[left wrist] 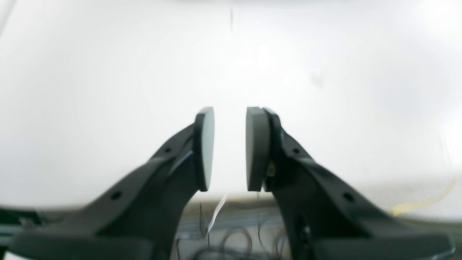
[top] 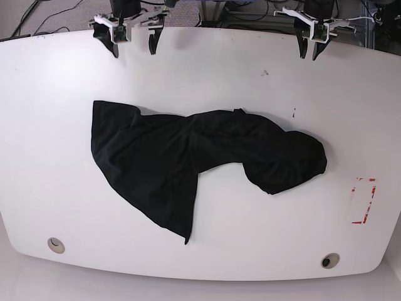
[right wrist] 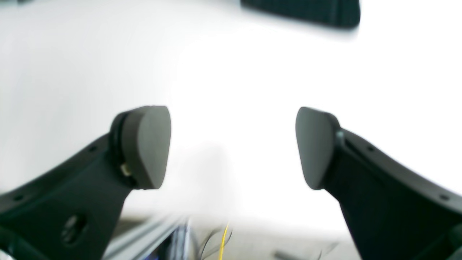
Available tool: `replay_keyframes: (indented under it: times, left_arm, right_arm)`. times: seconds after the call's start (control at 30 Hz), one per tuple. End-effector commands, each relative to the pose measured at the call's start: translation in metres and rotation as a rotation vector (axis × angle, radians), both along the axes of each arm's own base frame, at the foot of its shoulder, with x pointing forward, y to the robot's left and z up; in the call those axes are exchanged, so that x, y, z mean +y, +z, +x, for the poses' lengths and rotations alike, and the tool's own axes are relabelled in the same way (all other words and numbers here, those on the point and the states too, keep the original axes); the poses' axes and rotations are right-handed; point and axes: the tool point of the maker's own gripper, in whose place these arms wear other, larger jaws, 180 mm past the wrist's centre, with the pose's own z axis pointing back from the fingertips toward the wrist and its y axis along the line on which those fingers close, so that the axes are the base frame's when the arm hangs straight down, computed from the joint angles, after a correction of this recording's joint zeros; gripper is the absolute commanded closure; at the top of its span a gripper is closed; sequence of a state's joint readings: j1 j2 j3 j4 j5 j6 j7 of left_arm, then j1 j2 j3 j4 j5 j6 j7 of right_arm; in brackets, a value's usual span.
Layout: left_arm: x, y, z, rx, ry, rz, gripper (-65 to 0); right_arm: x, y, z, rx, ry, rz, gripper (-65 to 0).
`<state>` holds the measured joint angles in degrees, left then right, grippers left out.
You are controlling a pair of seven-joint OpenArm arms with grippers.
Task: Layout the t-shirt on the table in an organized manner, then fold the t-shirt properly
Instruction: 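Lower the right gripper onto the black shirt's corner and pinch it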
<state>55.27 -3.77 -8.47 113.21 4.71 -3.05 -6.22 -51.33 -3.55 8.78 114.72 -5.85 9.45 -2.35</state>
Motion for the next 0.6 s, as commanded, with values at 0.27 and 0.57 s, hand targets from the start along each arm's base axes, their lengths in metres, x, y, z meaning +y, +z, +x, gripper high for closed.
replay_keyframes:
  times: [0.27,0.57]
  left_arm:
    - [-0.001,0.029,0.046,-0.165,-0.006,0.001,-13.9]
    - [-0.002,0.038,0.061,-0.216,-0.005,-0.001,-28.9]
  right_arm:
    - [-0.016,0.018,0.071,-0.085,0.058,-0.074,-51.5]
    - [-0.037,0.027,0.114,-0.058,0.071,-0.153,-51.5]
